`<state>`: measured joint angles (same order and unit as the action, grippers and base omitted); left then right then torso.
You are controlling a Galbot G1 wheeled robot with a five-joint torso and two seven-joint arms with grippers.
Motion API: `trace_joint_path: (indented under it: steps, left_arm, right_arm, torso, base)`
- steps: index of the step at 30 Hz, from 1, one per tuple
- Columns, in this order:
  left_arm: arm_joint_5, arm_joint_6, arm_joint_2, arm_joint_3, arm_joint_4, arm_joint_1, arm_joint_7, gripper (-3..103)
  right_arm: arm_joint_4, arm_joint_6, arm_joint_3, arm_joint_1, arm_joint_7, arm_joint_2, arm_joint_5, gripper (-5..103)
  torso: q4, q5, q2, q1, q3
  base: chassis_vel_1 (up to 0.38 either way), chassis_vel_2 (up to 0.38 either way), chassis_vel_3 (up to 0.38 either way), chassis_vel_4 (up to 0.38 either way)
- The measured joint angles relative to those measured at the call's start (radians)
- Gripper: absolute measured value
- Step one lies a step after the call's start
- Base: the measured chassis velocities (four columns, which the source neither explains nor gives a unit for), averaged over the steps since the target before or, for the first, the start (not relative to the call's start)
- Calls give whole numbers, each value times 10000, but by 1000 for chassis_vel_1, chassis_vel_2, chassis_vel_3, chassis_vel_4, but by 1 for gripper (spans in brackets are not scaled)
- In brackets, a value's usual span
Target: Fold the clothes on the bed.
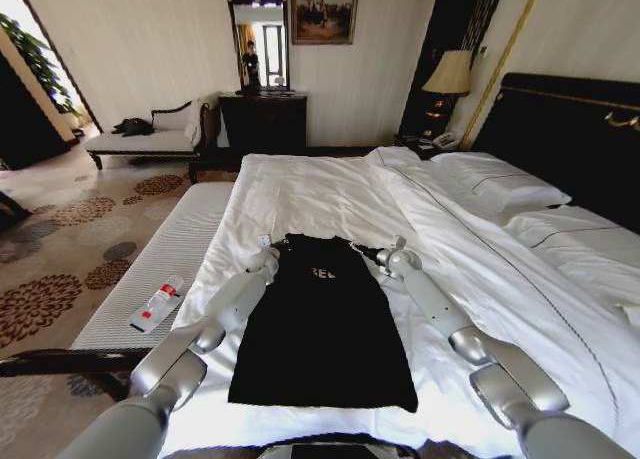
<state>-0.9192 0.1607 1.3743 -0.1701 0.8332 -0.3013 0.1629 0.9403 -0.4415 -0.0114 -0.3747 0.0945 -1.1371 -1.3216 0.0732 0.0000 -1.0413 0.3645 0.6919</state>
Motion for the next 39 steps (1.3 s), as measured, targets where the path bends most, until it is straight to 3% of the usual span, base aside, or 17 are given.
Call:
trace_joint_path:
  steps: [2, 6, 8, 9, 11, 15, 17, 18, 21, 24, 39]
  left_arm:
    - [0, 0, 0, 0, 0, -1, 0, 0]
    - [-1, 0, -1, -32, 0, -4, -2, 0]
    - [0, 0, 0, -36, 0, -4, -3, 0]
    - [-2, 0, 12, -37, -4, 2, -8, 0]
    - [-2, 0, 18, -36, -15, 8, -12, 0]
    - [-1, 1, 36, -28, -56, 19, -25, 0]
    - [-2, 0, 42, -21, -64, 19, -25, 0]
    - [-2, 0, 57, -4, -72, 19, -25, 0]
    - [-2, 0, 62, 7, -80, 20, -25, 0]
    - [-2, 0, 47, 14, -78, 12, -46, 0]
    - [-5, -6, -44, 291, -85, -51, -91, 0]
  right_arm:
    - [18, 3, -13, -8, 4, 11, 0, 85]
    - [33, 36, -27, -2, 22, 87, -3, 64]
    - [33, 37, -28, 5, 22, 104, -6, 64]
    - [34, 37, -41, 14, 22, 138, -14, 53]
    - [34, 37, -47, 14, 22, 141, -14, 53]
    - [32, 35, -77, -15, 10, 130, 12, 32]
    - [26, 34, -86, -18, 4, 128, 18, 32]
    - [3, 33, -95, -14, -10, 117, 26, 20]
    - [-56, 32, -117, 17, -26, 89, 40, 15]
    - [-137, 36, -134, 62, -30, 32, 101, 2]
    - [-134, 186, -246, 156, -40, 140, 356, 0]
  torso:
    - [0, 0, 0, 0, 0]
    - [-1, 0, -1, 0, 0]
    - [0, 0, 0, 0, 0]
    - [1, 0, -1, 0, 0]
    - [2, 0, -1, 0, 0]
    - [0, 2, -1, 0, 0]
    - [-1, 1, -1, 0, 1]
    - [-1, 0, -1, 0, 0]
    - [1, 1, -1, 0, 0]
    - [0, 1, -1, 0, 0]
    - [-1, 0, -1, 1, 0]
  base:
    - [0, 0, 0, 0]
    - [0, 0, 0, 0]
    - [0, 0, 0, 0]
    - [0, 0, 0, 0]
    - [0, 0, 0, 0]
    - [0, 0, 0, 0]
    - [0, 0, 0, 0]
    - [0, 0, 0, 0]
    - [0, 0, 0, 0]
    - [0, 0, 0, 0]
    - [0, 0, 0, 0]
